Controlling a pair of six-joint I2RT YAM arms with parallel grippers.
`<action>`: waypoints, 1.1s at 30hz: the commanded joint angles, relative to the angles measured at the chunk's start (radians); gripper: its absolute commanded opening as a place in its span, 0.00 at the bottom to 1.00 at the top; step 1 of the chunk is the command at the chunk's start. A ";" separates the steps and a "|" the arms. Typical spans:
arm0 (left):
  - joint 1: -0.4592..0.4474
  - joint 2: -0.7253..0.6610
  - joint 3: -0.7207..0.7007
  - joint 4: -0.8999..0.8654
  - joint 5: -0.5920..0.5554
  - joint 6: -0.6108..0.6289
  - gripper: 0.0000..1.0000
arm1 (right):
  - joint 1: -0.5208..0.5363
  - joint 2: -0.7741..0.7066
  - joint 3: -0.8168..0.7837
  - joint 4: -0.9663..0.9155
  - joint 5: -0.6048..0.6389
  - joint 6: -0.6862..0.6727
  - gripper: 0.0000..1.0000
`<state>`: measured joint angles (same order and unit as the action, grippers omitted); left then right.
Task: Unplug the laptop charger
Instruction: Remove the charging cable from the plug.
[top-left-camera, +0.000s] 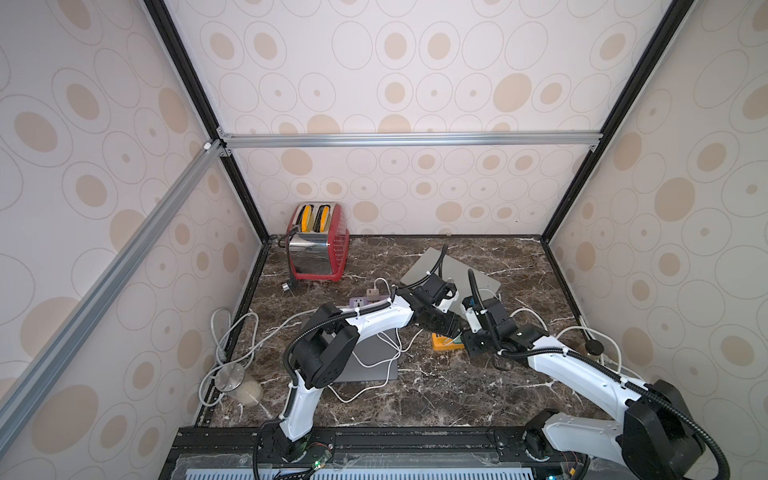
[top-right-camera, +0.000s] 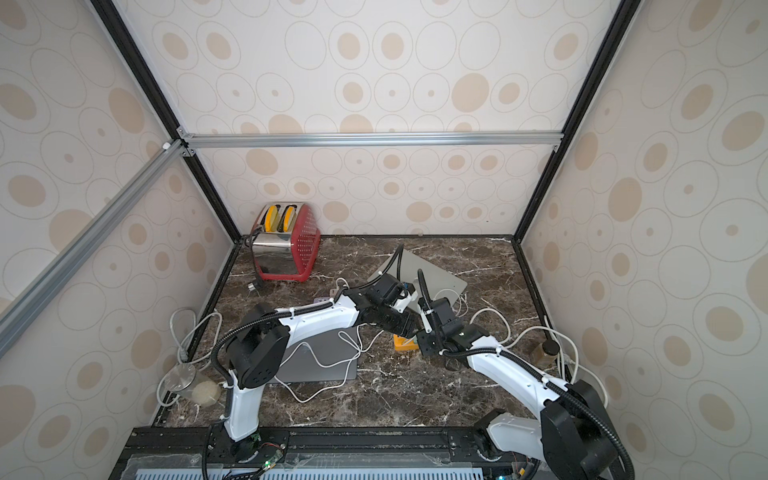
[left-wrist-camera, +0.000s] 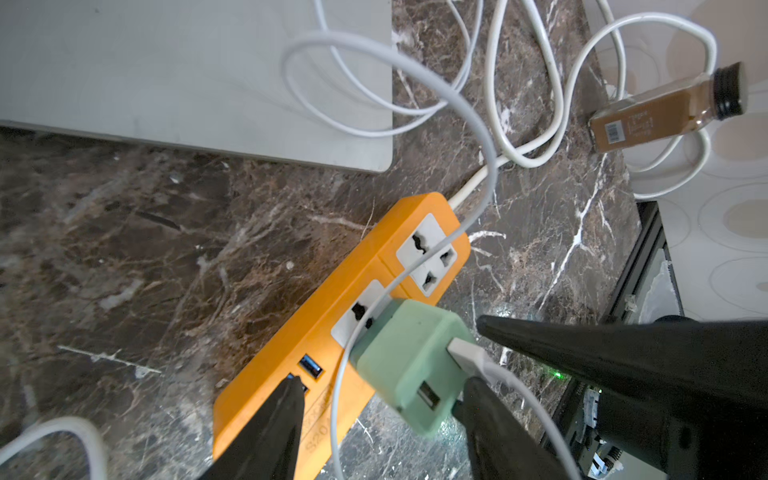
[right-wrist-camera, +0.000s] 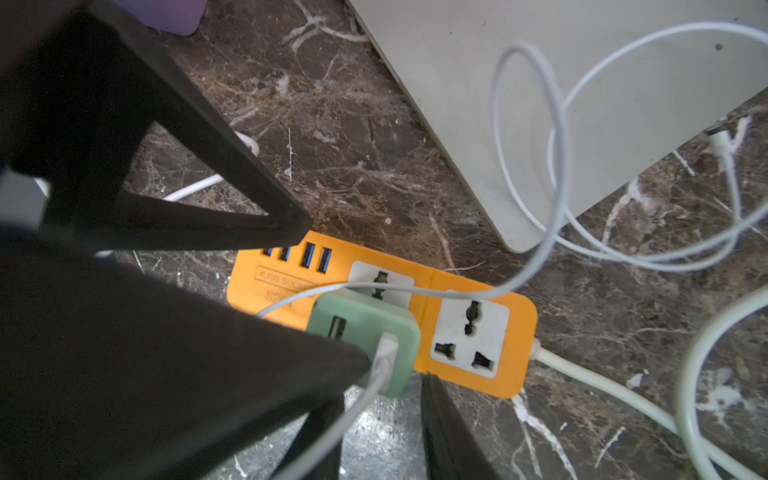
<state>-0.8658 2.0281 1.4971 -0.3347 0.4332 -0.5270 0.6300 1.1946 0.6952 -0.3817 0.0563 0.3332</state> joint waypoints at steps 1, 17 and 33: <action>-0.013 0.012 0.015 -0.030 -0.027 0.001 0.64 | 0.010 -0.030 0.001 0.004 0.019 0.011 0.34; -0.013 -0.005 -0.029 -0.035 -0.066 -0.011 0.64 | 0.011 -0.012 0.000 0.076 0.026 0.029 0.28; -0.013 -0.012 -0.082 -0.021 -0.069 -0.024 0.64 | 0.030 -0.037 -0.113 0.291 0.066 0.085 0.22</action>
<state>-0.8654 2.0136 1.4509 -0.2878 0.3820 -0.5457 0.6460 1.1492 0.6003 -0.1802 0.1162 0.3901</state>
